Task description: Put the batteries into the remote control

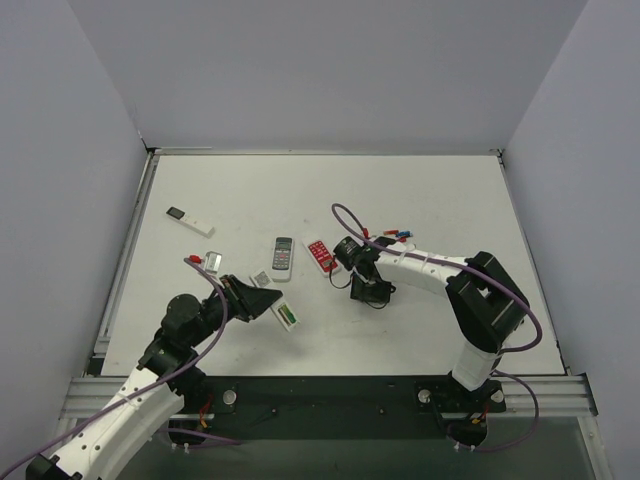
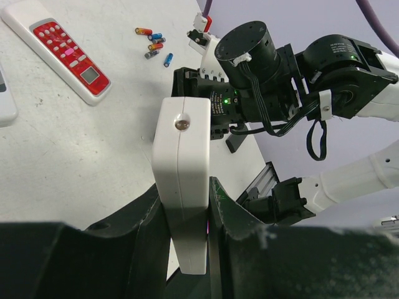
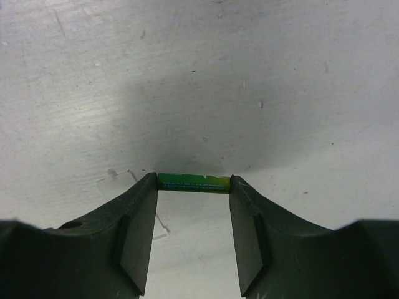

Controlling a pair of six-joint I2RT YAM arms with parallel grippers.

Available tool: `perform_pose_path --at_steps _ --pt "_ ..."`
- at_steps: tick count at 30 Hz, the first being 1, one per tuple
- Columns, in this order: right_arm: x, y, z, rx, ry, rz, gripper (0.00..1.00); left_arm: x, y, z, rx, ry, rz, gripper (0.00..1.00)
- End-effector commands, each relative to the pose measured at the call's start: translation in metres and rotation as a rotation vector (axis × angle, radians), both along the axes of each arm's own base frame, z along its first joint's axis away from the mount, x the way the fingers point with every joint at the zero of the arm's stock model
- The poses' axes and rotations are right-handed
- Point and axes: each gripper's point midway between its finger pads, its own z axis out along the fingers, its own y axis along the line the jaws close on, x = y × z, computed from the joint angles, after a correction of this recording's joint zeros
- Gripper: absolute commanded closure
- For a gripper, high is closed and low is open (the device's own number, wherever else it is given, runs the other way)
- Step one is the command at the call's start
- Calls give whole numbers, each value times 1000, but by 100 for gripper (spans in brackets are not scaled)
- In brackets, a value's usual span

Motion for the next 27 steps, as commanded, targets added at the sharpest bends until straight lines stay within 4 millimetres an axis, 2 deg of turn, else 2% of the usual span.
perform_pose_path --at_steps 1,2,5,13,15,16,21,27 --pt "-6 -12 -9 -37 -6 -85 76 0 1 15 -30 -28 8 100" --pt "-9 -13 -13 -48 2 -72 75 0 2 15 -32 -31 7 100" --pt "-12 -13 -15 -50 9 -55 60 -1 2 14 -30 -28 7 100" --pt "-18 -14 -9 -19 3 -45 40 0 2 12 -38 -18 12 100" --pt "-18 -12 -1 4 -14 -35 38 0 2 11 -36 -15 11 100" --pt "-18 -12 2 10 -21 -22 32 0 2 11 -38 -15 11 100" --pt "-15 -4 26 61 -58 80 24 0 1 10 -37 -13 11 100" --pt "-4 -3 63 54 -118 457 23 0 0 10 -34 -16 3 100"
